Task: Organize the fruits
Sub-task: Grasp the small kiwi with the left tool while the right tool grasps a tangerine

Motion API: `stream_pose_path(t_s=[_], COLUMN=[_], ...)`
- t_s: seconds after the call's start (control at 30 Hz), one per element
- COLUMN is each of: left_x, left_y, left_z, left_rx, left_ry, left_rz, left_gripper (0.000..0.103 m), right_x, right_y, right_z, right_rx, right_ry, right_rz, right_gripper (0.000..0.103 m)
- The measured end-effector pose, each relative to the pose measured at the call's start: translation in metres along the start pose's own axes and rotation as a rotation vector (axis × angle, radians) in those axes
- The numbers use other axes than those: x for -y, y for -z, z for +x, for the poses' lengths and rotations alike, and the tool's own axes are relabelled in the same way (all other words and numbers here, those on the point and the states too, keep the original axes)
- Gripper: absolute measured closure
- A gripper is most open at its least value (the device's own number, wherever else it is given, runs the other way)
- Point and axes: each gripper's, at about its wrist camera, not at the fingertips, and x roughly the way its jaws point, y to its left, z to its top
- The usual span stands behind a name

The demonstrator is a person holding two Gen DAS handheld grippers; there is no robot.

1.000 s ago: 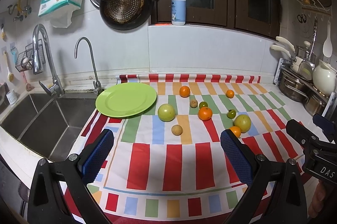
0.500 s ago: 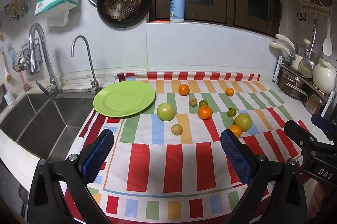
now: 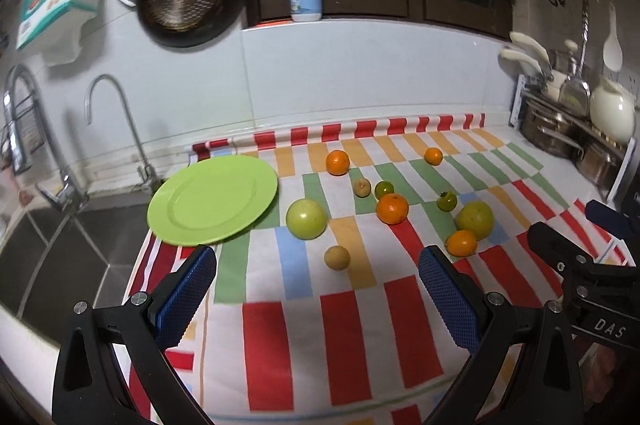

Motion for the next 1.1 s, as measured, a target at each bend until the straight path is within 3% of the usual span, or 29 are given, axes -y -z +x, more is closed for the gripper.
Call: stream_pose_path(t_s=[0.2,0.6,0.87,1.1], left_x=[-0.003,-0.002,0.005,0.006], left_y=[-0.001,0.007,0.010,0.013], left_z=[0.038,0.107,0.132,0.143], left_rx=[-0.059,-0.182,-0.221,-0.254], left_ry=[0.057,0.156,0.191,0.212], left_rz=[0.068,0.125,0.138,0.123], left_gripper=[0.005,0.024,0.040,0.054], right_x=[-0.008,-0.017,-0.014,-0.016], right_y=[0.004,0.016,0.020,0.020], right_z=[0.033,0.096,0.123,0.133], right_rx=[-0.058,-0.214,-0.272,-0.294], right_ry=[0.026,0.028,0.018,0.007], right_rz=[0.053,0.086,0.101,0.091], right_gripper=[0.002,0.020,0.034,0.039])
